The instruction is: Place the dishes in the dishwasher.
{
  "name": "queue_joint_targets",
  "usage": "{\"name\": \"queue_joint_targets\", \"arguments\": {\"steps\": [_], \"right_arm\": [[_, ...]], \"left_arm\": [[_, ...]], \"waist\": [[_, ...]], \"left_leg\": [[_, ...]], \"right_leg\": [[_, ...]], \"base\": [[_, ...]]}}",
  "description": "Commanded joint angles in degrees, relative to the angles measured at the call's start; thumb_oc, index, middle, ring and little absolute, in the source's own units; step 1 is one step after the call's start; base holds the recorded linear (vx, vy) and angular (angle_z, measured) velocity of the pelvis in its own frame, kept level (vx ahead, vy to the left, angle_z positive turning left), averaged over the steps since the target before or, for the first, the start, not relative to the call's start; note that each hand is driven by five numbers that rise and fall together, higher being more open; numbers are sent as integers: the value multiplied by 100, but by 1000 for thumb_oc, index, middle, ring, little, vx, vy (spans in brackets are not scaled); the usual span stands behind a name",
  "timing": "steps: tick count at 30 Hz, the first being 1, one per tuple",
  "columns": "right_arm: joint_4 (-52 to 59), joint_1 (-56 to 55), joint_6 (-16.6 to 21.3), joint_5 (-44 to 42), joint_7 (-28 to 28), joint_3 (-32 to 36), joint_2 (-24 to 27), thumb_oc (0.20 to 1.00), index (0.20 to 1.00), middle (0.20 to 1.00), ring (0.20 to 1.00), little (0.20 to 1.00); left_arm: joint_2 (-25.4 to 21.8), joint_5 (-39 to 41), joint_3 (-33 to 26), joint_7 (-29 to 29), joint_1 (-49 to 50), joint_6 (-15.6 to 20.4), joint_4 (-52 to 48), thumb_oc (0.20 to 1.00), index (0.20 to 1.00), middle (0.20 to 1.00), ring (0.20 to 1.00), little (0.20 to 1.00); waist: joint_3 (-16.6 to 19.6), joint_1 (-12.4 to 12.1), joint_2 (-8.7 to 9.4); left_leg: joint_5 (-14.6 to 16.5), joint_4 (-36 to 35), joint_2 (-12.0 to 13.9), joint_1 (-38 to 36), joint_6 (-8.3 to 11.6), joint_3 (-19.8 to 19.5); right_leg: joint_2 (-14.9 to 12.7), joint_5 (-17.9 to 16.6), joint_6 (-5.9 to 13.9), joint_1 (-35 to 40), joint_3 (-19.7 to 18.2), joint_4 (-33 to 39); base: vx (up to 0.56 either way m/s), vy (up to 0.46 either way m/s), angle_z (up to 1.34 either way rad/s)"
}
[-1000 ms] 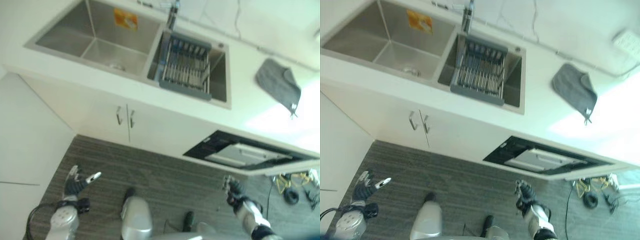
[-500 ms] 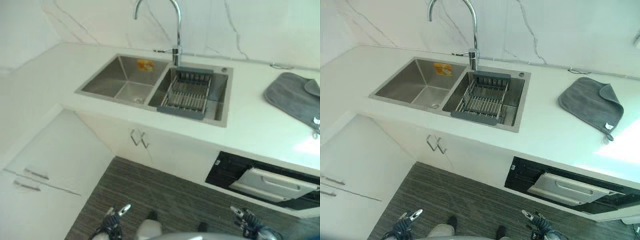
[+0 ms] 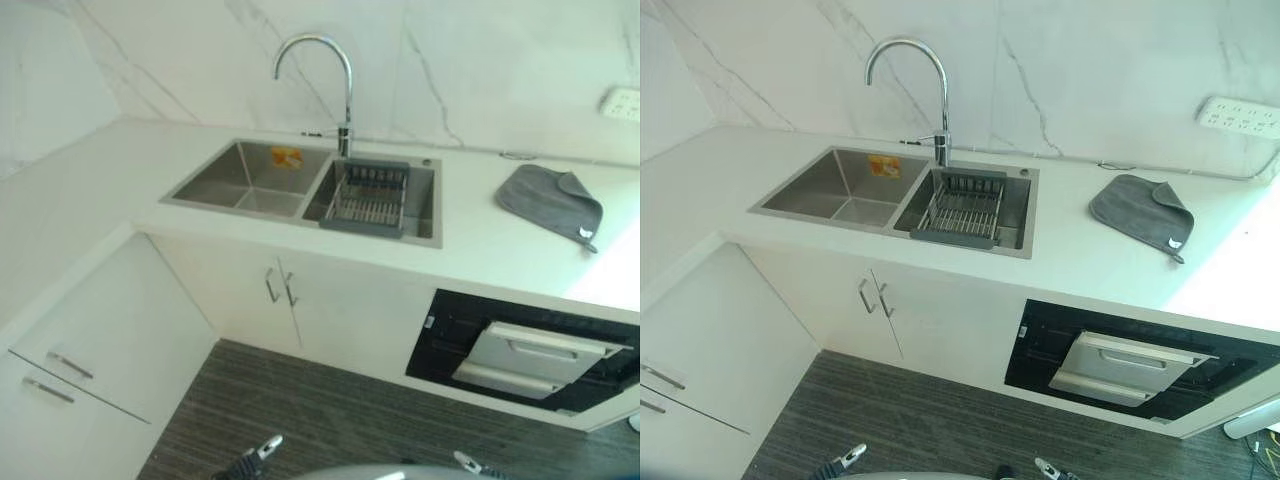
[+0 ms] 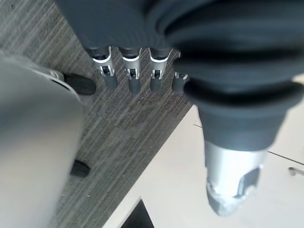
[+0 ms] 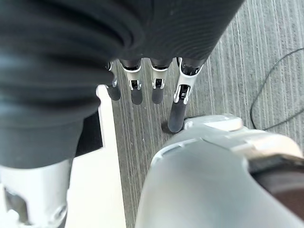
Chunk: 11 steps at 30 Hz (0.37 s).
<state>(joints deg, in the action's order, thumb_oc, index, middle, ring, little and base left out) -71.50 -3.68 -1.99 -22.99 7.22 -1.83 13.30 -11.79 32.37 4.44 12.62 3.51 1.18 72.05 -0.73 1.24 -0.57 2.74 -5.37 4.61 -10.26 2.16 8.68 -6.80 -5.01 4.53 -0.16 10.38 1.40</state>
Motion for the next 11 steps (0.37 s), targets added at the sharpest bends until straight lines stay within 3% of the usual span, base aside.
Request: {"name": "queue_joint_targets", "arguments": {"steps": [1,11], "right_arm": [[-313,437,-59,276,-9,-66,94,1000,1000,1000,1000,1000],[-360,507,-154,306,67,-114,76,1000,1000,1000,1000,1000]], "left_arm": [[-156,-100,-205,223,-383,184,106,1000,1000,1000,1000,1000],[-194,-173,-389,241,-353,263,286,1000,1000,1000,1000,1000]], "waist": [[-214,6,160],[-109,-50,237]], "left_leg": [[213,37,-2,4,85,-133],[291,37,9,-102,56,-76]], "right_leg": [[68,632,173,896,-223,286],[77,645,198,1001,-232,328]], "base": [[50,5,-8],[24,-9,-2]]}}
